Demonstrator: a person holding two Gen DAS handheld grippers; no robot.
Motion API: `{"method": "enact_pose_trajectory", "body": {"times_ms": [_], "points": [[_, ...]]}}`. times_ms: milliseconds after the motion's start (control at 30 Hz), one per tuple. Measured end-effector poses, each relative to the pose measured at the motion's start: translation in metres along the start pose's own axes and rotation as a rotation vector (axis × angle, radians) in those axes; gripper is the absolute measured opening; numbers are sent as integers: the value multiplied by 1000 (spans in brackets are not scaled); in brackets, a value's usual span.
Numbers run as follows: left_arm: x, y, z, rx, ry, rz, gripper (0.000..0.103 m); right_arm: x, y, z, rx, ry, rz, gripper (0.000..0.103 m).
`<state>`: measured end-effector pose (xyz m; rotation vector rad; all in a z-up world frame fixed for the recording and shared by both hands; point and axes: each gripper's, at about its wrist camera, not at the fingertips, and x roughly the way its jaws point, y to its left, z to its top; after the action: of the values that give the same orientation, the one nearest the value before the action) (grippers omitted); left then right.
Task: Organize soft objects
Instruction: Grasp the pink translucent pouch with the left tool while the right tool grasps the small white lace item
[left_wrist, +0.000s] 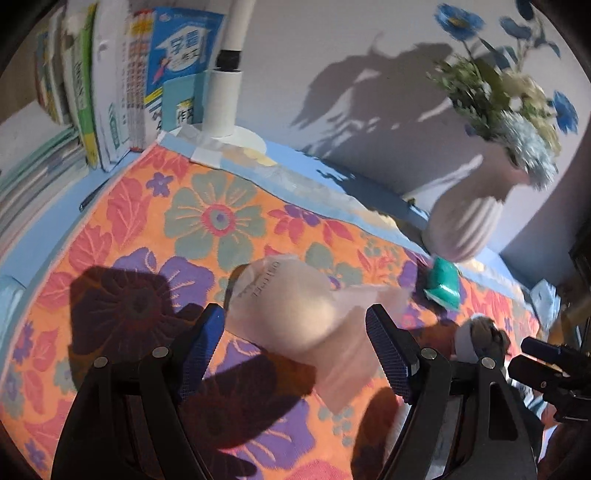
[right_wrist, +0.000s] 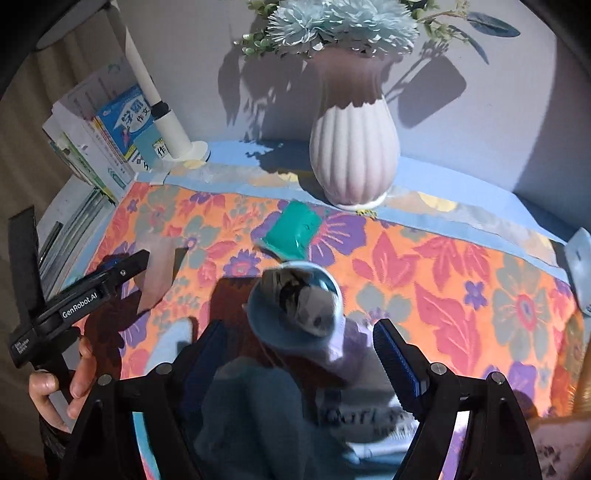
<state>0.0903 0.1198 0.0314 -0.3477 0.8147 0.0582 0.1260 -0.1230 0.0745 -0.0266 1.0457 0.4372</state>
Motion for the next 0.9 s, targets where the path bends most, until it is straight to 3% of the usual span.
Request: {"method": "enact_pose_trajectory", "body": {"times_ms": [33, 133, 367, 433, 500, 600, 633, 800, 833, 900], "points": [[2, 4, -1, -15, -6, -15, 78, 2, 1, 1, -8, -5, -2, 79], [6, 4, -4, -15, -16, -13, 78, 8, 7, 5, -56, -9, -29, 60], [16, -6, -1, 26, 2, 35, 78, 27, 18, 7, -133, 4, -78, 58], [16, -11, -1, 52, -10, 54, 78, 26, 18, 7, -133, -3, -78, 51], [16, -15, -3, 77, -18, 67, 76, 25, 16, 6, -134, -10, -103, 32], [14, -23, -7, 121, -36, 59, 57, 20, 7, 4, -113, -32, -90, 26], [13, -26, -8, 137, -44, 51, 42, 17, 3, 3, -92, -41, -70, 25], [2, -33, -14, 178, -104, 47, 25, 0, -8, -1, -25, -114, -9, 23], [-1, -32, -14, 174, -117, 37, 15, -7, -9, -2, -18, -141, -5, 23], [-3, -29, -14, 155, -119, 23, 15, -21, -9, -3, -3, -185, 14, 23]]}}
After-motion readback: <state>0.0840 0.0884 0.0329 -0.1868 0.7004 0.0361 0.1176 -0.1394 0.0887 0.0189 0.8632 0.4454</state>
